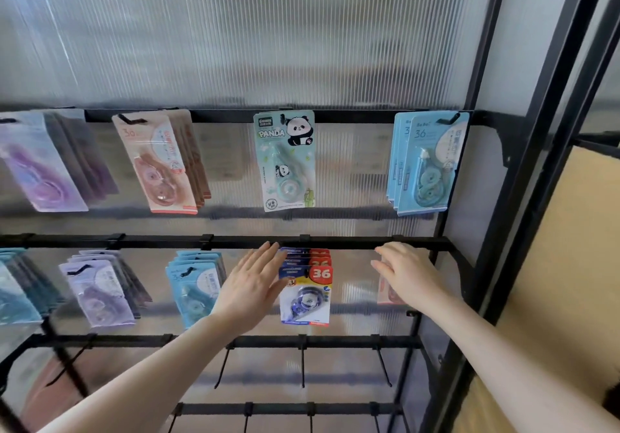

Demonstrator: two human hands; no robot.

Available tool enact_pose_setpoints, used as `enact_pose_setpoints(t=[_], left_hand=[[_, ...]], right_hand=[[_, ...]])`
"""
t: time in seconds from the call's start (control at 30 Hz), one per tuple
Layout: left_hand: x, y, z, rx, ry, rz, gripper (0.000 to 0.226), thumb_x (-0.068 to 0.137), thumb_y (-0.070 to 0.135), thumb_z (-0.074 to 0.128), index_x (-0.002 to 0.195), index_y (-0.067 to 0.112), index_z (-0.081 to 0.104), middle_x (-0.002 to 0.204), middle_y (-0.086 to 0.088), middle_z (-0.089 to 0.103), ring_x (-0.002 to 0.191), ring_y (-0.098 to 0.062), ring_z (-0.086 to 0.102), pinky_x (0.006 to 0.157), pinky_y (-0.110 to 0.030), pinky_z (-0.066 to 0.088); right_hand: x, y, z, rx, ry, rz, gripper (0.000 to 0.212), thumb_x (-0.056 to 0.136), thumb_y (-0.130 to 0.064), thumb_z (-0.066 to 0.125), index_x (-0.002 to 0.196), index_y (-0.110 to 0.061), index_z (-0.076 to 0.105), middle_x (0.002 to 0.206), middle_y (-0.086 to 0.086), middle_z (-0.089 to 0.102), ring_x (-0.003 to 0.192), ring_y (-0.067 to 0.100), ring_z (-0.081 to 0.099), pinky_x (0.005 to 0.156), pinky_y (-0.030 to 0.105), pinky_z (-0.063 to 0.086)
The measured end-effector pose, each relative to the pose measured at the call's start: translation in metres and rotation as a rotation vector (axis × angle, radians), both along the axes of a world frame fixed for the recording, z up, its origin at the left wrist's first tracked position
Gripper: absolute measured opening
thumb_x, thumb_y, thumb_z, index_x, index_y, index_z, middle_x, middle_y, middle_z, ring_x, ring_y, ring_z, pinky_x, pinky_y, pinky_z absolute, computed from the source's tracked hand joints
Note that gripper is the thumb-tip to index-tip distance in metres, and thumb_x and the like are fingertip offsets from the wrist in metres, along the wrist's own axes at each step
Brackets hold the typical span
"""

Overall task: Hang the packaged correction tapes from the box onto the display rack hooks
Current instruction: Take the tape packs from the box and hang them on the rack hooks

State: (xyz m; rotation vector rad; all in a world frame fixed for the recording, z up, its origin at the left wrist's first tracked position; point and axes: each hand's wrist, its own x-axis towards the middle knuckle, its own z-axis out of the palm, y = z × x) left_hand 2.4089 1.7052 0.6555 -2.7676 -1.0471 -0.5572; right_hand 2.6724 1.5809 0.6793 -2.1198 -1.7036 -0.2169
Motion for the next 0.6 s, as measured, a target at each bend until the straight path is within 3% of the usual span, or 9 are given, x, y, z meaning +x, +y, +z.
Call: enact_pose_setpoints(t=[0.1,0.23,0.4,0.5,0.6], left_hand=[[-0.019,-0.007,0.000,0.024,-0.016,0.031,0.071,0.096,0.056,0.007,0.135,0.012,0.047,0.140,-0.009,0.046,0.130,-0.025,0.043,0.112,-0.031,0.022],[-0.051,-0.011,-0.010,-0.032,-0.075,0.114,0.060,0.097,0.050,0.029,0.149,0.024,0.013,0.154,0.007,0.002,0.144,-0.013,0.002,0.114,-0.027,-0.005],[-0.105,-0.009,-0.017,-0.005,-0.031,0.173,0.077,0.084,0.062,0.009,0.147,0.019,0.025,0.154,-0.003,0.020,0.143,-0.018,0.014,0.115,-0.030,0.002],[-0.135,-0.003,-0.019,0.005,-0.038,0.197,0.083,0.080,0.063,0.005,0.147,0.018,0.024,0.154,-0.003,0.020,0.143,-0.018,0.015,0.114,-0.030,0.002],[-0.163,0.005,-0.020,-0.007,-0.054,0.196,0.084,0.080,0.064,0.006,0.147,0.017,0.022,0.154,-0.003,0.019,0.144,-0.018,0.012,0.114,-0.028,0.000]], right_hand=[[-0.021,0.003,0.001,-0.004,-0.002,0.016,0.047,0.097,-0.040,0.040,0.137,-0.015,0.045,0.142,0.001,0.043,0.131,0.016,0.037,0.107,0.029,0.030],[-0.052,0.014,0.005,-0.029,-0.024,0.051,0.050,0.098,-0.043,0.035,0.141,-0.017,0.039,0.150,0.000,0.032,0.137,0.015,0.029,0.110,0.028,0.024],[-0.105,0.031,0.009,-0.046,-0.055,0.126,0.049,0.098,-0.039,0.038,0.137,-0.010,0.043,0.144,0.005,0.041,0.131,0.020,0.037,0.106,0.030,0.028],[-0.136,0.041,0.009,-0.043,-0.069,0.149,0.052,0.097,-0.044,0.038,0.133,-0.007,0.049,0.139,0.009,0.046,0.128,0.023,0.041,0.105,0.031,0.029],[-0.165,0.048,0.004,-0.063,-0.105,0.153,0.052,0.097,-0.043,0.039,0.137,-0.009,0.044,0.145,0.007,0.040,0.134,0.020,0.035,0.109,0.028,0.023]])
